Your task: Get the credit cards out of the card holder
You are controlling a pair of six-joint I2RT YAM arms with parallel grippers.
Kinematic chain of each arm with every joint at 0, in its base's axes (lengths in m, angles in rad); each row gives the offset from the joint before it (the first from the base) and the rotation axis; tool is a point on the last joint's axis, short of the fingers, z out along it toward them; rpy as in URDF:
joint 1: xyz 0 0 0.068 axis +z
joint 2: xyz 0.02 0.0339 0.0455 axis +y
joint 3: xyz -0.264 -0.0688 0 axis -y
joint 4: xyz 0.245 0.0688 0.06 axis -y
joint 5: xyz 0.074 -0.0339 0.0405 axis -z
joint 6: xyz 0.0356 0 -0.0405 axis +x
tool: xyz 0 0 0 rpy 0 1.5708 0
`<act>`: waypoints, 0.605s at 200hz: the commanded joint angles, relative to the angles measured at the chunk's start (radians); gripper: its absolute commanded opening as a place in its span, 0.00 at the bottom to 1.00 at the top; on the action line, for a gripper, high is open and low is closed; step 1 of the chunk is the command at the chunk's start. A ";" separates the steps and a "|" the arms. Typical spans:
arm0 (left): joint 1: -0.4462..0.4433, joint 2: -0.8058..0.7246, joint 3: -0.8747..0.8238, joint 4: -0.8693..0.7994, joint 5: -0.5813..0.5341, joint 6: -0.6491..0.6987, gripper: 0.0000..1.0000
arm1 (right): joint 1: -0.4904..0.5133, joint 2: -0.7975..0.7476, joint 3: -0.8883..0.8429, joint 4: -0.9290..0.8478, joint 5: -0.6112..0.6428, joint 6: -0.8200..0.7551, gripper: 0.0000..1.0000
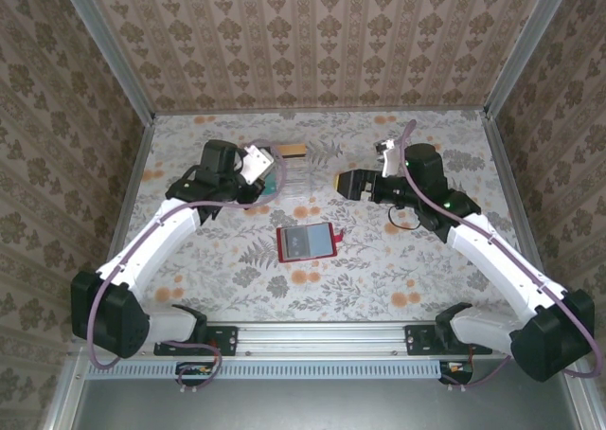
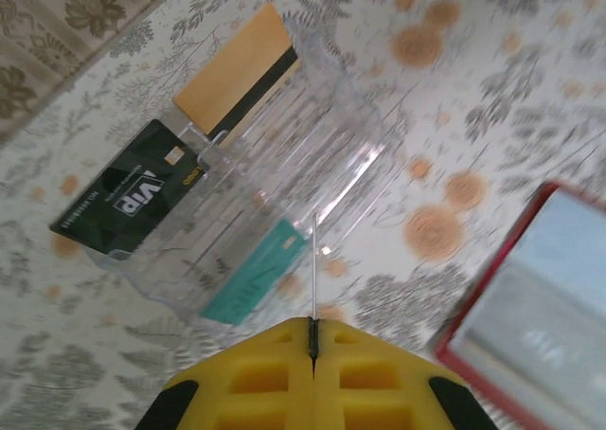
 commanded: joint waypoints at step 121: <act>0.022 0.251 -0.074 0.262 -0.053 0.651 0.00 | -0.055 -0.038 -0.016 -0.076 0.030 -0.025 1.00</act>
